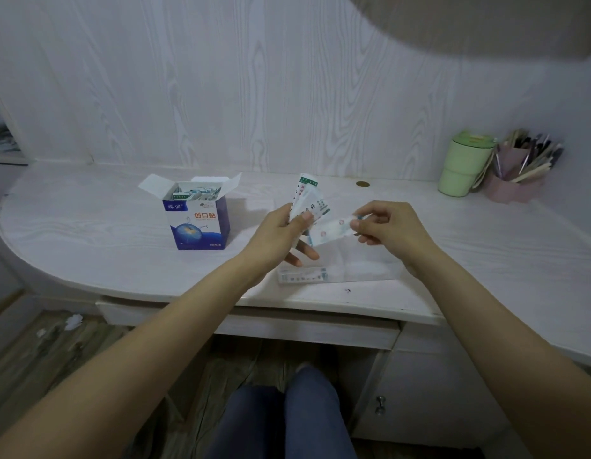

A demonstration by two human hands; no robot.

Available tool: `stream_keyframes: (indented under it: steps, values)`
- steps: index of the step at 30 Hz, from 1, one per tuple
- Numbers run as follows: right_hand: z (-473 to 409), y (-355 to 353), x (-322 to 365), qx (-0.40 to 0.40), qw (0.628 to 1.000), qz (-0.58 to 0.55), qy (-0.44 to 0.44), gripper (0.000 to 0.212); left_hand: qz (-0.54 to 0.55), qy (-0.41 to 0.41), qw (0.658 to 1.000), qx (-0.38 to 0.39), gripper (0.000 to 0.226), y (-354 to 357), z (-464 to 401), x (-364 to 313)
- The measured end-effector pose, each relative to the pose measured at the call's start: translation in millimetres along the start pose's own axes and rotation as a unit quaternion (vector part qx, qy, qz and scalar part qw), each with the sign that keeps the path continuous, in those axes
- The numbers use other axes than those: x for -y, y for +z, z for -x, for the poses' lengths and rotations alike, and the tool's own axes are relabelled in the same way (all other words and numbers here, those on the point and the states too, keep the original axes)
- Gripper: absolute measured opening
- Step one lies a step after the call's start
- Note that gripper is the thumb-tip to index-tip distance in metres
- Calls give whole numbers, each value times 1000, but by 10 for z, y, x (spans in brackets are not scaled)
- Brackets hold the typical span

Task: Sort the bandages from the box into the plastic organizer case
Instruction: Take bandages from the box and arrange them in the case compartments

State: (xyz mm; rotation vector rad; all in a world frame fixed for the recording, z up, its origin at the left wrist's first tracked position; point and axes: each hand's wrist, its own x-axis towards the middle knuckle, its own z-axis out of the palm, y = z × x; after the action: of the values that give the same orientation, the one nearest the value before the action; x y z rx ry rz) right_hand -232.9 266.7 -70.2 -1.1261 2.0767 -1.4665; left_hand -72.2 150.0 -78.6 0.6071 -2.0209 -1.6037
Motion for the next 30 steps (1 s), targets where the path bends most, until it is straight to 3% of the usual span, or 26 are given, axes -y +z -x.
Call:
stream_keyframes:
  steps: [6,16,25,30]
  values:
    - [47,-290,-135,36,997,17,67,6,-73,31,996,-33,20,-46,-41,22]
    - [53,-298,-216,33,977,203,52,11,-288,55,956,30,33,256,-46,91]
    - [13,-316,-222,54,964,257,35,9,-286,44,957,26,28,241,-98,125]
    - [-17,-176,-262,70,939,336,-4,7,-281,38,959,23,32,243,-128,121]
